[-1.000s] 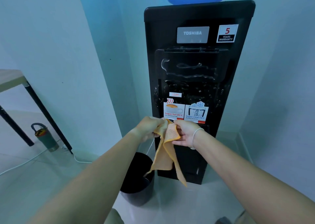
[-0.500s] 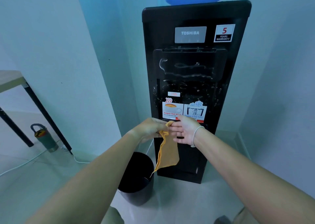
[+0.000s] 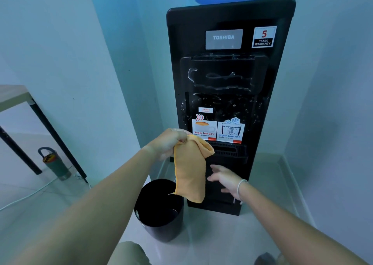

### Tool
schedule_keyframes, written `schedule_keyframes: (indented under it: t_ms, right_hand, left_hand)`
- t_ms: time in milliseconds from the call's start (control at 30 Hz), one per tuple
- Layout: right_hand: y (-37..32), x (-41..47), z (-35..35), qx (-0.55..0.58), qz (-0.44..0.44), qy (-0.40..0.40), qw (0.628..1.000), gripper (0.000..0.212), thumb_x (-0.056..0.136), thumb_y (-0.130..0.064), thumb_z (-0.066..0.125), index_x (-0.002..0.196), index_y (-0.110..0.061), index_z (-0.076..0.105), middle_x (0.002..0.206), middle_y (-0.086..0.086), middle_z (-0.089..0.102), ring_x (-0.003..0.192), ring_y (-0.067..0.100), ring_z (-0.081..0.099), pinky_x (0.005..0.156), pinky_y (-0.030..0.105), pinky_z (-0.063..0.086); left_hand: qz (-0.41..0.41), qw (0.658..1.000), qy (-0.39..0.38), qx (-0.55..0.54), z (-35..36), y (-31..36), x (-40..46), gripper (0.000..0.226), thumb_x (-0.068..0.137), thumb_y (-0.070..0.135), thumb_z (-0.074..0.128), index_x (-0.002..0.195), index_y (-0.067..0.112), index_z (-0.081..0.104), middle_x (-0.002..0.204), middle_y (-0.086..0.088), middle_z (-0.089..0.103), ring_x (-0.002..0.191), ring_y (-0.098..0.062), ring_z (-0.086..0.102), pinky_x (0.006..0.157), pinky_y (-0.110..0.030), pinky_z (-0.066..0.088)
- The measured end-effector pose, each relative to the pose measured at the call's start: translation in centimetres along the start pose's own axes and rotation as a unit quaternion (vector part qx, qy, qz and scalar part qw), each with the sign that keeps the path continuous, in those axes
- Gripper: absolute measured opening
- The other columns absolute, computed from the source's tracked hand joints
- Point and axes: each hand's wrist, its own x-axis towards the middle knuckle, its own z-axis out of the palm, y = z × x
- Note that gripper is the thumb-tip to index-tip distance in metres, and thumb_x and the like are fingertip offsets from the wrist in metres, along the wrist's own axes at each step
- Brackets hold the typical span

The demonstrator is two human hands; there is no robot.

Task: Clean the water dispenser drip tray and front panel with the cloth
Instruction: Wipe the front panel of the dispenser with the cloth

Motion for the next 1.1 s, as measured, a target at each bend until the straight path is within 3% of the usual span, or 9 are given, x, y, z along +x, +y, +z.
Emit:
schedule_keyframes:
  t_ms: [100,267,433,533,667,733,800,933,1100]
  right_hand:
    - [1.0,0.0,1.1,0.006,-0.016,-0.03,0.999,0.059,0.086,-0.016,0.058,0.14,-0.024,0.036,0.147,-0.003,0.035,0.128,0.017,0.037,0.101,0.038,0.031]
    - [1.0,-0.2,1.9,0.019,-0.054,-0.05,0.997,0.026,0.09,-0.018,0.056,0.114,-0.01,0.06,0.105,-0.004,0.061,0.086,-0.001,0.051,0.068,0.016,0.036]
    - [-0.8,0.1,-0.6,-0.054,-0.141,0.046,0.987,0.01,0.088,-0.016,0.058,0.079,-0.016,0.055,0.087,0.005,0.063,0.081,0.018,0.057,0.068,0.026,0.041]
    - [-3.4,-0.2,-2.4,-0.141,-0.2,0.057,0.968,0.01,0.088,-0.014,0.058,0.08,-0.019,0.057,0.091,0.006,0.066,0.084,0.017,0.057,0.072,0.026,0.041]
    - [-7.2,-0.7,-3.4,-0.318,-0.217,-0.003,0.923,0.014,0.088,-0.015,0.055,0.094,-0.023,0.063,0.097,-0.006,0.061,0.094,0.013,0.054,0.081,0.026,0.04]
    - [-8.8,-1.1,-2.9,-0.415,-0.215,-0.038,0.883,0.017,0.087,-0.014,0.053,0.095,-0.025,0.063,0.097,-0.009,0.06,0.097,0.013,0.052,0.084,0.027,0.041]
    - [-9.8,-1.7,-2.1,-0.499,-0.213,-0.067,0.838,0.017,0.087,-0.014,0.051,0.093,-0.025,0.063,0.096,-0.009,0.06,0.093,0.012,0.051,0.08,0.026,0.041]
    - [-10.5,-1.9,-1.1,-0.576,-0.203,-0.103,0.785,0.018,0.086,-0.012,0.052,0.089,-0.026,0.063,0.087,-0.011,0.059,0.086,0.011,0.051,0.079,0.028,0.043]
    - [-10.6,-1.9,-1.6,-0.566,-0.188,-0.108,0.795,0.018,0.086,-0.011,0.053,0.088,-0.024,0.064,0.08,-0.015,0.055,0.084,0.01,0.051,0.075,0.023,0.042]
  left_hand:
    - [0.004,1.0,-0.002,-0.021,-0.2,0.2,-0.1,0.034,0.079,-0.004,0.033,0.076,0.01,0.065,0.059,-0.001,0.063,0.055,-0.014,0.057,0.05,-0.018,0.047]
    - [0.013,0.997,0.021,-0.077,-1.4,0.0,-0.6,0.04,0.082,-0.005,0.028,0.079,0.009,0.065,0.061,-0.001,0.064,0.055,-0.012,0.058,0.052,-0.016,0.047]
    - [-0.057,0.981,0.165,-0.09,-4.0,-3.0,-1.0,0.035,0.079,-0.005,0.032,0.077,0.012,0.062,0.073,-0.006,0.048,0.063,-0.02,0.043,0.062,-0.027,0.045]
    - [-0.143,0.971,0.183,-0.048,-4.3,-6.3,-1.3,0.031,0.082,-0.005,0.035,0.075,0.016,0.057,0.075,-0.004,0.048,0.067,-0.019,0.047,0.069,-0.031,0.049]
    - [-0.224,0.963,0.101,0.114,-2.8,-10.2,-1.7,0.02,0.088,0.006,0.042,0.088,0.016,0.059,0.086,-0.002,0.058,0.079,-0.018,0.056,0.085,-0.033,0.042]
    - [-0.208,0.934,0.025,0.289,-2.0,-11.6,-1.5,0.032,0.088,0.011,0.044,0.115,0.018,0.06,0.117,-0.001,0.062,0.108,-0.02,0.058,0.096,-0.029,0.039]
    - [-0.142,0.915,-0.017,0.377,-0.9,-11.7,-1.1,0.051,0.087,0.005,0.039,0.134,0.021,0.049,0.141,0.0,0.048,0.129,-0.019,0.045,0.105,-0.025,0.032]
    - [-0.03,0.978,-0.101,0.18,2.3,-9.4,-0.7,0.071,0.078,0.003,0.052,0.141,0.035,0.038,0.142,0.009,0.043,0.13,-0.007,0.04,0.101,-0.02,0.031]
    - [0.002,0.982,-0.133,0.131,3.9,-8.4,0.1,0.023,0.082,0.01,0.063,0.1,0.025,0.069,0.096,0.013,0.068,0.097,-0.004,0.061,0.088,-0.018,0.044]
